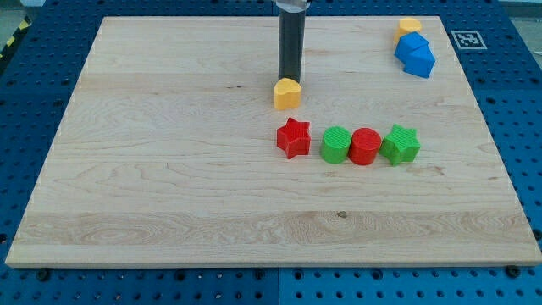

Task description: Move the yellow heart to the top left of the red star

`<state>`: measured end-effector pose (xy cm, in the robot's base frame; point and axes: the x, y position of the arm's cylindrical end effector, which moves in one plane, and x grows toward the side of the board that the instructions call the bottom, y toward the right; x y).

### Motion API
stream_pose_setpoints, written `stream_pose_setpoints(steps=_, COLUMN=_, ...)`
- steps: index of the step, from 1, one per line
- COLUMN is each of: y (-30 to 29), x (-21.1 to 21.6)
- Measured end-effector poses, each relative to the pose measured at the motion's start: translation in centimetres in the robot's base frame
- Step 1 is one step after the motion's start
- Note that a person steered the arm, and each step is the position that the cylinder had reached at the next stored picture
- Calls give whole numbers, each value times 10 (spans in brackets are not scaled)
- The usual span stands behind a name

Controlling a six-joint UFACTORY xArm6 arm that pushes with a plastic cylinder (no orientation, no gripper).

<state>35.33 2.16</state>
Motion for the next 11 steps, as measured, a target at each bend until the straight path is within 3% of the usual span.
stream_pose_setpoints(steps=2, y=20, x=0)
stream_pose_setpoints(steps=4, y=-26, x=36)
stream_pose_setpoints(steps=5, y=-22, x=25)
stream_pose_setpoints(steps=8, y=3, x=57)
stream_pose_setpoints(steps=11, y=-42, x=60)
